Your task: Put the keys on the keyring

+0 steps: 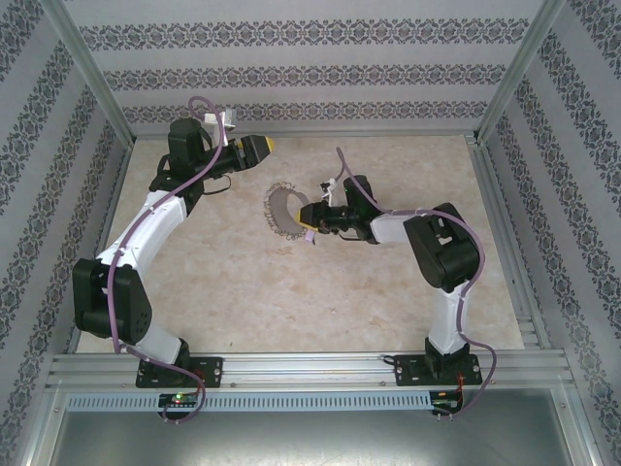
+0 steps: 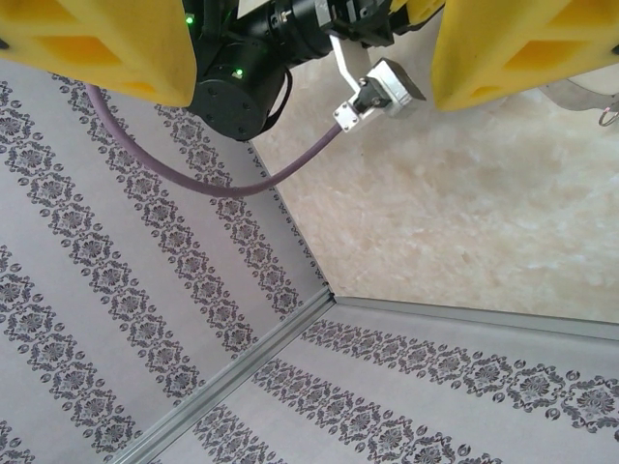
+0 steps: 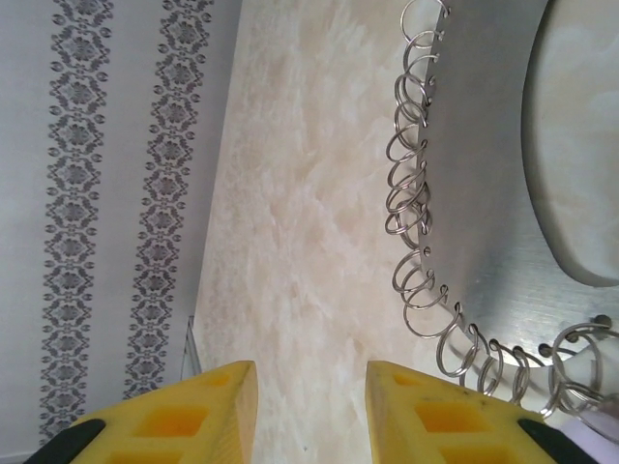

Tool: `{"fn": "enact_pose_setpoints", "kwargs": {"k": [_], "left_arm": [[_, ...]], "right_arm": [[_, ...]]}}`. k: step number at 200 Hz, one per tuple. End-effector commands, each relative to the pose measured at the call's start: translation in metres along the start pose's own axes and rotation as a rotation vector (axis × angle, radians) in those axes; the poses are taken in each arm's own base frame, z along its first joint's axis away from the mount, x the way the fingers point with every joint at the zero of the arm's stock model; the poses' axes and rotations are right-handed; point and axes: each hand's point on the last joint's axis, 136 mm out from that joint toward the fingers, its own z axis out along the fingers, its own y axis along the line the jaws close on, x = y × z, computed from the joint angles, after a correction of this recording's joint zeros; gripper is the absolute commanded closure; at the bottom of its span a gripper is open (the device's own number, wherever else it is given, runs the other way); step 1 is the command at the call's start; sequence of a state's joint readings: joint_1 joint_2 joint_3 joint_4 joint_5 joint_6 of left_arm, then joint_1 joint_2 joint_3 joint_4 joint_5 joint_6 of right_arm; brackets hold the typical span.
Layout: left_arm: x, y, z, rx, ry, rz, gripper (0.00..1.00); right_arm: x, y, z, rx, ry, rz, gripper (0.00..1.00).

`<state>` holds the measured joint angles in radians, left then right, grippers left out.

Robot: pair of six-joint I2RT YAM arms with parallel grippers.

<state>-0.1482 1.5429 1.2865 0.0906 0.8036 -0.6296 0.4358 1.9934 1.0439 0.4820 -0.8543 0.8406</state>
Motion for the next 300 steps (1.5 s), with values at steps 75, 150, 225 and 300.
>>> {"fn": "enact_pose_setpoints", "kwargs": {"k": [75, 150, 225, 300], "left_arm": [[-0.012, -0.007, -0.003, 0.024, -0.031, 0.035, 0.34], [-0.013, -0.008, -0.004, 0.024, -0.033, 0.039, 0.34], [-0.014, -0.011, -0.006, 0.014, -0.028, 0.062, 0.30], [-0.024, 0.015, -0.041, -0.297, -0.111, 0.235, 0.06]], "right_arm": [[0.008, -0.055, 0.003, 0.249, -0.051, 0.051, 0.66], [0.010, -0.068, -0.039, 0.367, -0.068, 0.057, 0.66], [-0.022, 0.002, -0.081, 0.249, -0.160, -0.061, 0.63], [-0.057, 0.048, -0.206, 0.540, -0.425, -0.311, 0.02]]}}
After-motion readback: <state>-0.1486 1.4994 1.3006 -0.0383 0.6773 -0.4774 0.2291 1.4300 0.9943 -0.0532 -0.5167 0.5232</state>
